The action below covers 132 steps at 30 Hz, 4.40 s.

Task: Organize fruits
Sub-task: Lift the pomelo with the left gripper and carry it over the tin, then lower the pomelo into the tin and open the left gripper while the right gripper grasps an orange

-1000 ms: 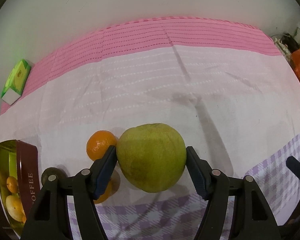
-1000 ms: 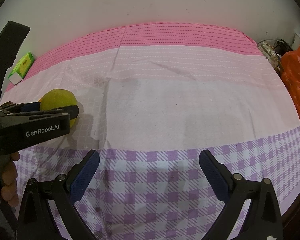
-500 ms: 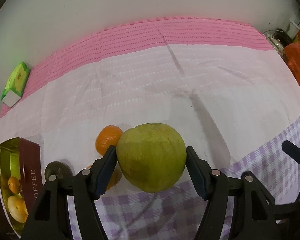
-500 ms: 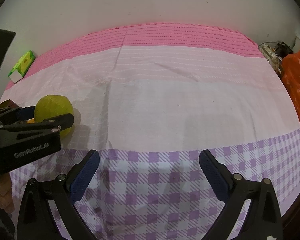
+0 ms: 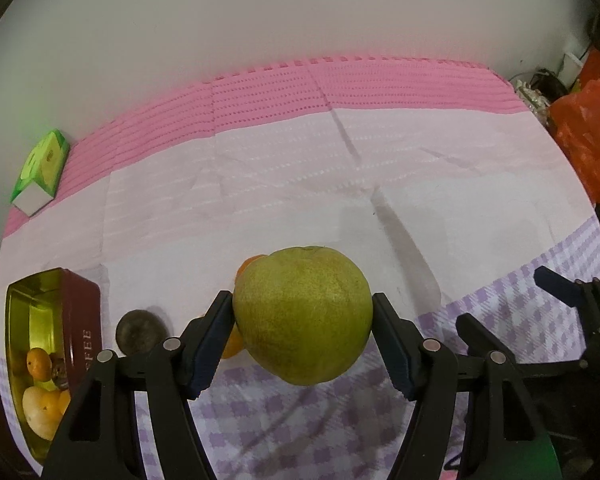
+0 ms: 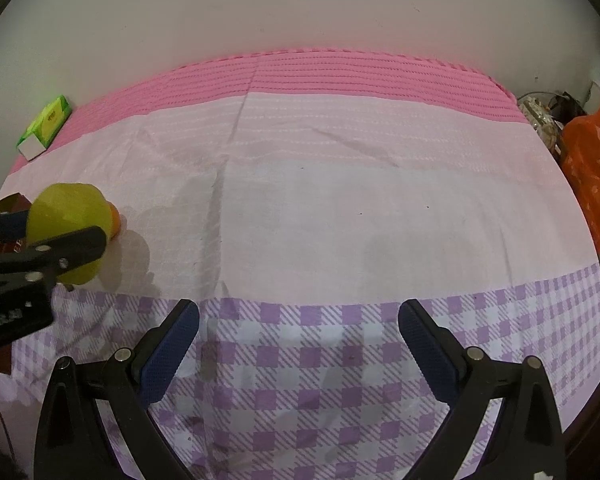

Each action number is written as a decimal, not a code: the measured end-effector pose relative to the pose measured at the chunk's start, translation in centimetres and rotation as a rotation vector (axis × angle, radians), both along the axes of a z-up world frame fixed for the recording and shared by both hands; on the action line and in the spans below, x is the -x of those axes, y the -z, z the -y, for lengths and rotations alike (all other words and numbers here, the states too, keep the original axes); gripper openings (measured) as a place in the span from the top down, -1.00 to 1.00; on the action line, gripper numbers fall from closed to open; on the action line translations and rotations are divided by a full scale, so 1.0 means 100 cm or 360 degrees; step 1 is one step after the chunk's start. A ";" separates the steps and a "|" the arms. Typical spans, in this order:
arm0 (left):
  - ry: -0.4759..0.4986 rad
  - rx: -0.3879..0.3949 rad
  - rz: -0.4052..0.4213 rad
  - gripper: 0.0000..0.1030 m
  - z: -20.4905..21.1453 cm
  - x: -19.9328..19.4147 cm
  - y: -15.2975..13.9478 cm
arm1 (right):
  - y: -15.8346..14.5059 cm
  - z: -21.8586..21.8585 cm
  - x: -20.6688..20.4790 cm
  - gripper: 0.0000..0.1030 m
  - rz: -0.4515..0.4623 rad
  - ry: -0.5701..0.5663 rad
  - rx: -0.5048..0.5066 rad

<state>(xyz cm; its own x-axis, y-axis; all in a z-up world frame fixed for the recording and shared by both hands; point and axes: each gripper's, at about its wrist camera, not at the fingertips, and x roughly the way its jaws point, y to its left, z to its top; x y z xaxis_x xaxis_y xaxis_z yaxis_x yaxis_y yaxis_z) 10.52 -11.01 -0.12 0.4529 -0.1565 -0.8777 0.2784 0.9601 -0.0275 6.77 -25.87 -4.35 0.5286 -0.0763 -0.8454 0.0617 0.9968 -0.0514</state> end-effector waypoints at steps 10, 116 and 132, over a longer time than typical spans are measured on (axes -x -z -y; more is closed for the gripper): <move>-0.0016 0.0033 0.0063 -0.33 -0.022 0.010 -0.022 | -0.003 -0.004 0.001 -0.93 0.0019 -0.0013 0.0030; -0.0726 0.0025 0.0142 -0.49 -0.322 0.035 -0.004 | 0.028 -0.191 -0.031 -0.24 0.0012 -0.0439 -0.0040; -0.0871 -0.0019 0.0117 -0.49 -0.351 0.079 0.005 | 0.038 -0.199 -0.033 0.22 -0.0001 -0.0444 -0.0075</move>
